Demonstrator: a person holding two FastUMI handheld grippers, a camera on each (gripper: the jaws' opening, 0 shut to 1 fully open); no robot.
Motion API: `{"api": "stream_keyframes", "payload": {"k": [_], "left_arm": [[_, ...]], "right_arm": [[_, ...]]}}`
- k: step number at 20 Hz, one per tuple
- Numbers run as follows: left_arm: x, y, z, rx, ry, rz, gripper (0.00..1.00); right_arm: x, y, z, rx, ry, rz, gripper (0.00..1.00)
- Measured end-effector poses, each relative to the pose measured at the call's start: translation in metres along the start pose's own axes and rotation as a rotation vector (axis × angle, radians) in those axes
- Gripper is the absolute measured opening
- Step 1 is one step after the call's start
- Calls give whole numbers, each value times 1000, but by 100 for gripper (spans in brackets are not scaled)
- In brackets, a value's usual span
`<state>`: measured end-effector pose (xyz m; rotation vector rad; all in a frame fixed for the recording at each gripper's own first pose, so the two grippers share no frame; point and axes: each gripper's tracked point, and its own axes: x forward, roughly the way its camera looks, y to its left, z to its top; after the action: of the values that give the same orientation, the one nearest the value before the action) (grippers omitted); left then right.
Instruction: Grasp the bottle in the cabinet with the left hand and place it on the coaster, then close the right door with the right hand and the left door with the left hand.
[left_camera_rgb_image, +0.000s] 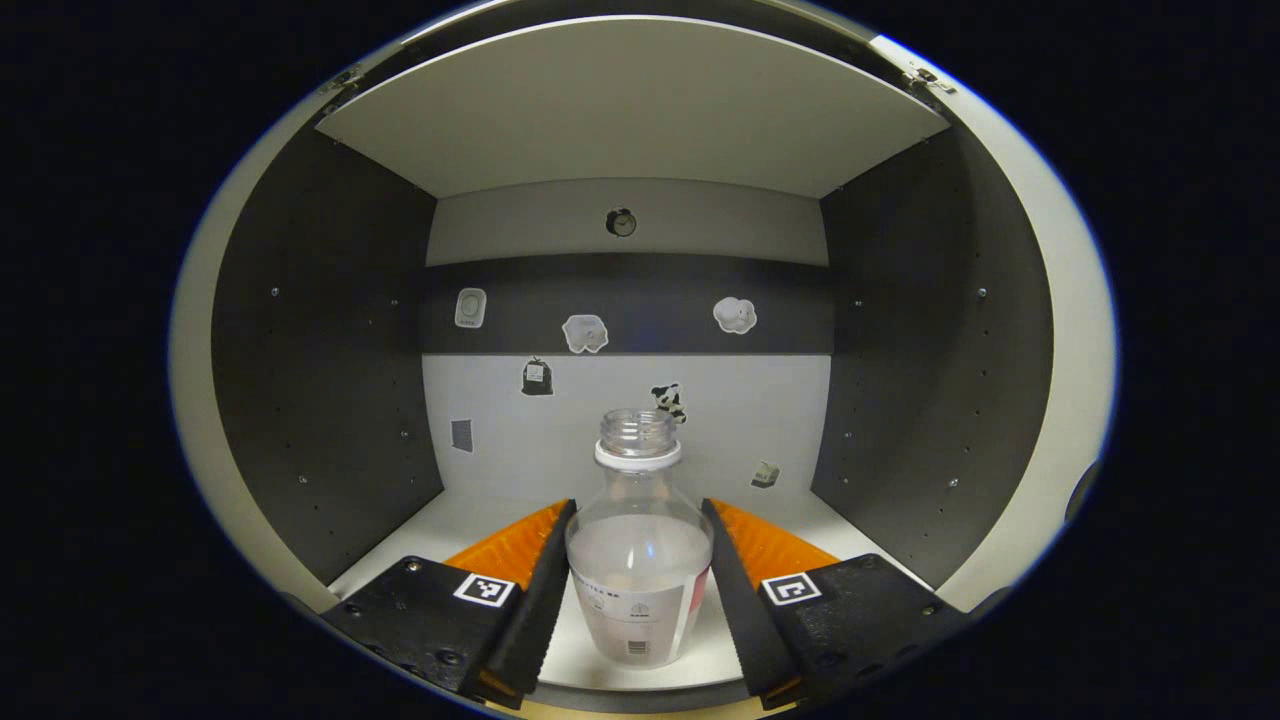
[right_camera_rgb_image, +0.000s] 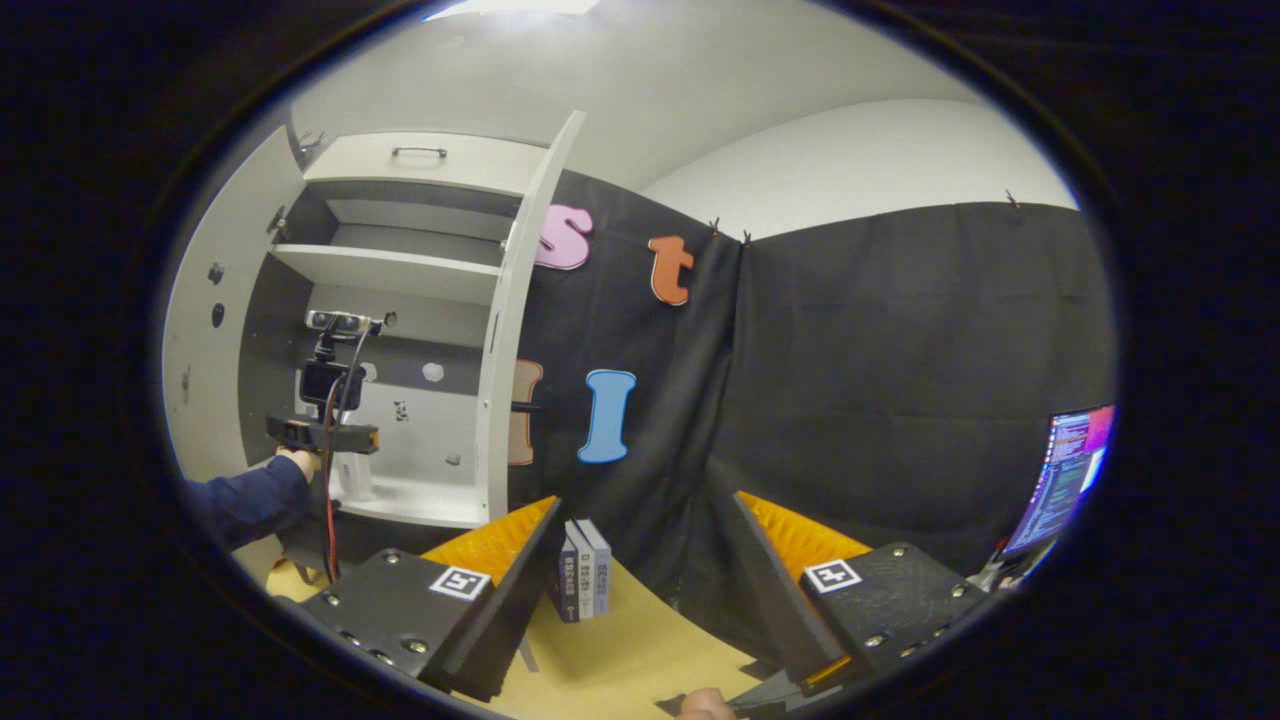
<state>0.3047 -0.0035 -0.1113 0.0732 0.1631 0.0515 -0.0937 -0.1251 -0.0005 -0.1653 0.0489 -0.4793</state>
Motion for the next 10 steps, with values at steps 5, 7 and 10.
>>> {"api": "stream_keyframes", "payload": {"k": [5,7,10], "left_arm": [[-47,-4,16,-11,-45,-102,75],[-71,-7,18,-39,-59,-166,75],[-109,-4,10,-87,-57,-240,74]], "right_arm": [[3,6,3,19,-13,55,94],[3,10,6,26,-25,89,94],[5,16,9,40,-41,146,99]]}}
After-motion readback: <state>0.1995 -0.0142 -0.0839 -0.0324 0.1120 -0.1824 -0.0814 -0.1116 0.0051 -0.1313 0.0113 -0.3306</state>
